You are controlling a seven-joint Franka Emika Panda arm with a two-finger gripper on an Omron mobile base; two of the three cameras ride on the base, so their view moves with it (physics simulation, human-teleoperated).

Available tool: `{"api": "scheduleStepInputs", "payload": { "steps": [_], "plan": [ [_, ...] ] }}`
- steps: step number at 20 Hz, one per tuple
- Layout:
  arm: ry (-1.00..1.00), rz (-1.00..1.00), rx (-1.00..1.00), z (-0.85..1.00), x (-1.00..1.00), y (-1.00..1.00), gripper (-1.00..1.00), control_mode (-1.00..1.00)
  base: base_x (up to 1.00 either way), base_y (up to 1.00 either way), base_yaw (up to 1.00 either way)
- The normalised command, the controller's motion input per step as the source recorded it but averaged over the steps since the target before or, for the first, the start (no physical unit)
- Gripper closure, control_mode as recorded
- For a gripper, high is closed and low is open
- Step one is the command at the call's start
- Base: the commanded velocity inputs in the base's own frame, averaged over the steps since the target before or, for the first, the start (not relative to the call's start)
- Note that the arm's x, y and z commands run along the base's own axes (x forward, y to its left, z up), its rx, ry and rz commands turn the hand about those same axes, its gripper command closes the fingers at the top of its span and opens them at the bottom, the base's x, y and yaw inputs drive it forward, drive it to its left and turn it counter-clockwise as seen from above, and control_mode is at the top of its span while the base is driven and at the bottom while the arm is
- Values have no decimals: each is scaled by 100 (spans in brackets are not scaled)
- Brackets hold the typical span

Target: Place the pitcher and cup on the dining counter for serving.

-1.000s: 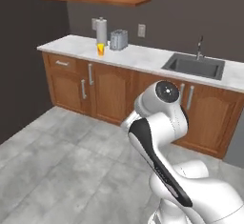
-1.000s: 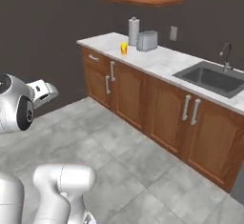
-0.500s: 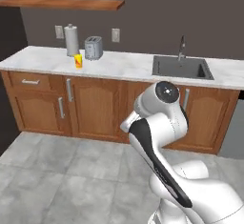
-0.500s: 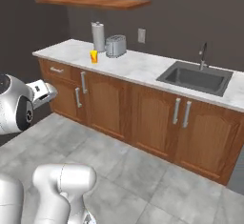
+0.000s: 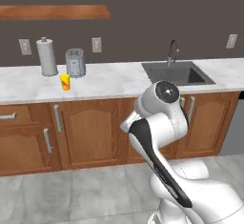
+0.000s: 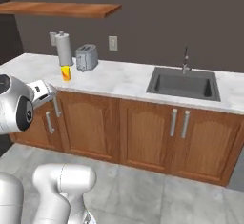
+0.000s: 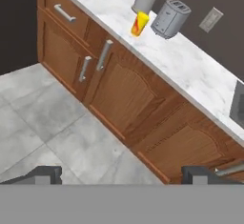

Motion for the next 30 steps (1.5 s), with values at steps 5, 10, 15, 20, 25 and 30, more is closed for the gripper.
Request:
{"api": "scheduleStepInputs", "payload": {
  "steps": [5, 10, 15, 20, 25, 30],
  "plan": [
    [0, 0, 0, 0, 0, 0, -100, 100, 93, 100, -43],
    [0, 0, 0, 0, 0, 0, -100, 100, 62, 100, -32],
    [0, 0, 0, 0, 0, 0, -100, 100, 17, 75, -17],
    [0, 0, 0, 0, 0, 0, -100, 100, 2, 10, 0],
    [0, 0, 0, 0, 0, 0, -100, 100, 35, 11, 2],
    [0, 0, 0, 0, 0, 0, -100, 100, 58, 0, 5]
  ]
}}
